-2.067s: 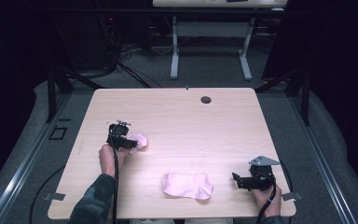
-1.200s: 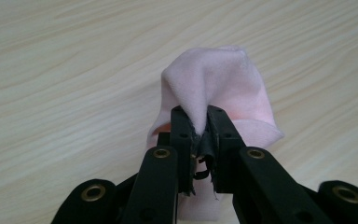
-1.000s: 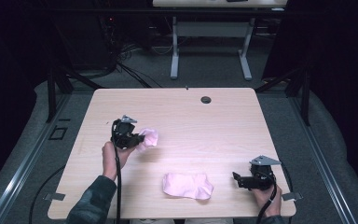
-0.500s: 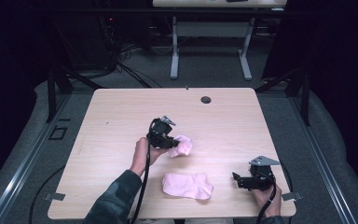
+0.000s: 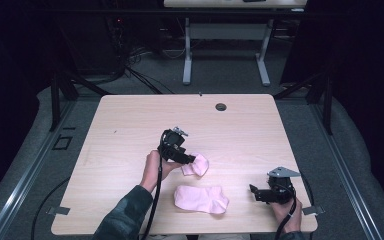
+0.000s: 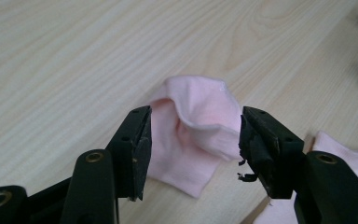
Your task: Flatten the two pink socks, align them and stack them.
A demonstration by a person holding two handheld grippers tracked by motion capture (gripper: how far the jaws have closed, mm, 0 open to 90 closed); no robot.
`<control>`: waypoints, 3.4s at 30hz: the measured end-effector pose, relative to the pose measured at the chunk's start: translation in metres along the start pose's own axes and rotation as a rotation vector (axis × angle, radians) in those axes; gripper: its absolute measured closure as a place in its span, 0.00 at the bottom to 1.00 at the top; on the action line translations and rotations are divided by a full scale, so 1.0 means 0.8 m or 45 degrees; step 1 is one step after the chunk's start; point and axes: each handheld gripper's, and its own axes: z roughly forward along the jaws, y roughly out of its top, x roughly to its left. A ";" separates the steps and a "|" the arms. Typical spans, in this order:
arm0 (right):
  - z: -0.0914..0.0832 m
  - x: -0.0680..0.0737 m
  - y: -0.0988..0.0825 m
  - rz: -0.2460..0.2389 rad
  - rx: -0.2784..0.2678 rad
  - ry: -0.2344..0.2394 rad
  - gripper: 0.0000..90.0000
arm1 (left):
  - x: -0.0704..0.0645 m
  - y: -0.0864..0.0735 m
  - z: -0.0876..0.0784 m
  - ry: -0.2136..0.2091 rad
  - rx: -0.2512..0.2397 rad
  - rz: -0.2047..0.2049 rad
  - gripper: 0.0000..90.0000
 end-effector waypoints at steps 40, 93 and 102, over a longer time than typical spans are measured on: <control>0.065 0.053 0.113 -0.009 -0.030 0.470 0.40 | -0.036 0.061 -0.019 -0.261 -0.094 -0.017 0.97; 0.066 0.061 0.133 -0.189 0.137 0.196 0.63 | 0.023 -0.019 -0.006 -0.052 0.052 -0.118 0.54; 0.085 0.066 0.135 -0.191 0.198 0.218 0.64 | 0.010 -0.022 0.003 0.014 0.071 -0.041 0.59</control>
